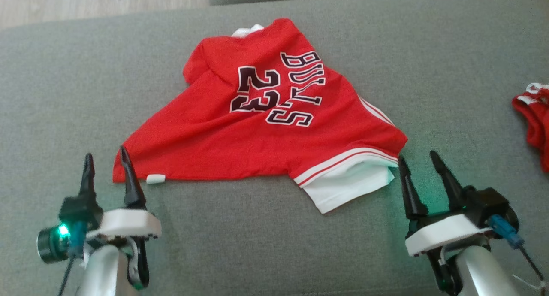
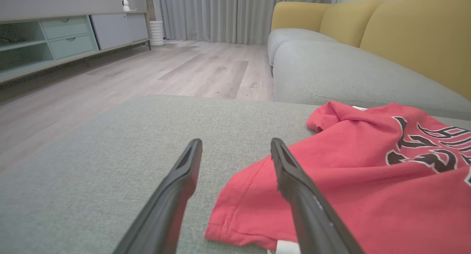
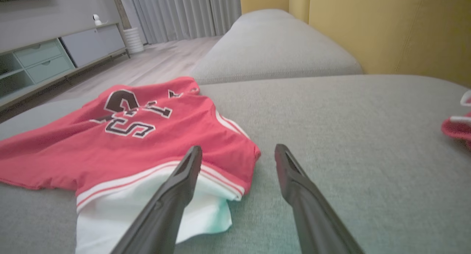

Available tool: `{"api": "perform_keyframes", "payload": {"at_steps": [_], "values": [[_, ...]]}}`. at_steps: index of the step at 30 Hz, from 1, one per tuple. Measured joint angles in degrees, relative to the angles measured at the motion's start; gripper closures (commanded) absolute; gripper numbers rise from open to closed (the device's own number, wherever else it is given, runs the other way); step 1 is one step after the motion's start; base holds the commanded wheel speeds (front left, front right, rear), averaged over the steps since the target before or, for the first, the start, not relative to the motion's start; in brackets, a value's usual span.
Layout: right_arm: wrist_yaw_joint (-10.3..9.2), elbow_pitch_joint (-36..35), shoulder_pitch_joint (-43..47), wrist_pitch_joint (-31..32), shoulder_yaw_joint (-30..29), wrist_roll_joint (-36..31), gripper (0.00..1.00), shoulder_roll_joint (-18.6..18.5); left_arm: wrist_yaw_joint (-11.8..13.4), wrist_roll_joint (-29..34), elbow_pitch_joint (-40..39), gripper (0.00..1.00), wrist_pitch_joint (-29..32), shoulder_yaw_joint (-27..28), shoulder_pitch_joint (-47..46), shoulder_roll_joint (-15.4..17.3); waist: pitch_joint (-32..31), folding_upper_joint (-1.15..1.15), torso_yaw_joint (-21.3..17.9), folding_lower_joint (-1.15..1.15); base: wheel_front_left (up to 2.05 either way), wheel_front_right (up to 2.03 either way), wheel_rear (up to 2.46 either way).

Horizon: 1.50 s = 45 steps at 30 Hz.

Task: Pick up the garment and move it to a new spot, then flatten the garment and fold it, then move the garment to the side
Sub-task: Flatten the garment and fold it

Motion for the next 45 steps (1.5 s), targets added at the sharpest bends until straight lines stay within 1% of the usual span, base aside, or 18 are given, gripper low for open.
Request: {"api": "perform_keyframes", "payload": {"at_steps": [4,8,13,19,25,32,34,38,42,45], "values": [[0.0,-1.32,0.08,0.0,-1.04,-0.18,0.0,0.77,-0.25,3.16,-2.82,0.0,0.0,-0.23,3.37,-0.16,-1.74,0.0,0.15,0.0,0.0,0.0,0.0],[0.01,-1.02,1.13,0.0,-1.03,-0.58,0.0,1.99,-0.6,5.55,-3.88,0.0,0.0,-1.79,8.04,-0.21,-3.88,0.0,0.35,0.0,0.0,0.0,0.0],[0.0,0.85,2.96,0.0,-1.12,-0.99,0.0,2.45,-0.66,6.5,-4.69,0.0,0.0,-3.3,12.65,-0.34,-6.66,0.0,0.98,-0.01,0.0,0.0,0.0],[0.0,2.35,4.57,0.0,-0.56,-0.54,0.0,3.0,-0.59,6.84,-5.73,0.0,0.0,-3.5,17.21,-0.34,-9.53,0.0,1.44,-0.01,0.0,0.0,0.0],[0.0,2.54,5.5,0.0,-0.35,0.63,0.0,3.04,-0.67,7.11,-6.11,0.0,0.0,-3.93,18.35,-0.33,-10.69,0.0,1.63,0.0,0.0,0.0,0.0],[0.0,2.77,5.6,0.0,-0.57,1.7,0.0,3.07,-0.78,7.32,-6.32,0.0,0.0,-5.11,18.25,-0.33,-10.29,0.0,1.91,0.0,0.0,0.0,0.0],[0.0,4.45,5.48,0.0,-0.58,2.43,0.0,3.07,-1.21,7.3,-6.32,0.0,0.0,-5.35,18.14,-0.33,-9.86,0.0,2.04,0.0,0.0,0.0,0.0],[0.0,10.13,4.22,0.01,-0.96,3.74,0.0,3.1,-1.21,6.61,-6.14,0.0,0.0,-6.44,18.07,-0.32,-8.43,0.0,2.44,0.0,0.0,0.0,0.0],[0.0,15.45,-0.89,0.01,-2.21,4.03,0.0,3.1,-1.25,5.98,-5.83,0.0,0.0,-7.9,16.99,-0.33,-6.4,0.0,3.25,0.01,0.0,0.0,0.0],[0.0,17.8,-4.5,0.01,-2.48,3.98,0.0,3.1,-1.24,5.8,-5.66,0.0,0.0,-8.95,15.21,-0.32,-4.82,0.0,4.09,0.02,0.0,0.0,0.0]]}}
